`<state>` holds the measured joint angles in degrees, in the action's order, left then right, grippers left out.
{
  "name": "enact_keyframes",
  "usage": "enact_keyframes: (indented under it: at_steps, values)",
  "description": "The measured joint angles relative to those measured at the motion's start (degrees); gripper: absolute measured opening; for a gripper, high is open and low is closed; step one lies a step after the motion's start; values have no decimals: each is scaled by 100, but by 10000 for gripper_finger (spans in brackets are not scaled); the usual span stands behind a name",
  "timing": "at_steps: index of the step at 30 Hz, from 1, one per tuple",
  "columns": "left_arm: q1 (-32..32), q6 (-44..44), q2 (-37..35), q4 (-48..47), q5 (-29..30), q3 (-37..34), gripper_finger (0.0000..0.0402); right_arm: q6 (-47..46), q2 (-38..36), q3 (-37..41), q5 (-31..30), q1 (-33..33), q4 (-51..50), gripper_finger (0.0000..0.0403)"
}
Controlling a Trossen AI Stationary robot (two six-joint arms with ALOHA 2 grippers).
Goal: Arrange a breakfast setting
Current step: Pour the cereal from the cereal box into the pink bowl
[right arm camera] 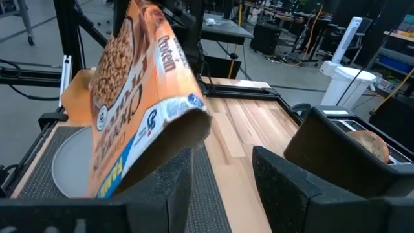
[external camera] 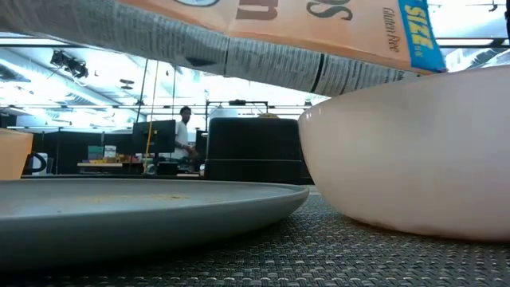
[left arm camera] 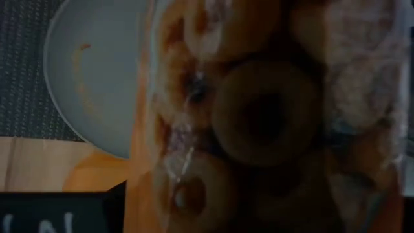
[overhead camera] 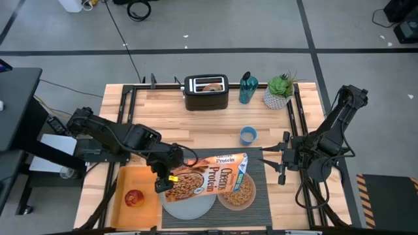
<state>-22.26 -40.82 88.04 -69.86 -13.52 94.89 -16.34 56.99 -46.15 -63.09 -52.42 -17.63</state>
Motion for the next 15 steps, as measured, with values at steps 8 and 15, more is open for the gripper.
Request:
enact_keyframes:
  at_steps: [8, 15]
  values:
    - [-374, 408, -87, 7, 696, 0, 196, 24, 0, 0, -3, 0, -2, 167]
    - [-776, 663, -87, 18, 1386, 0, 196, 7, -7, 0, -35, 0, 6, 167]
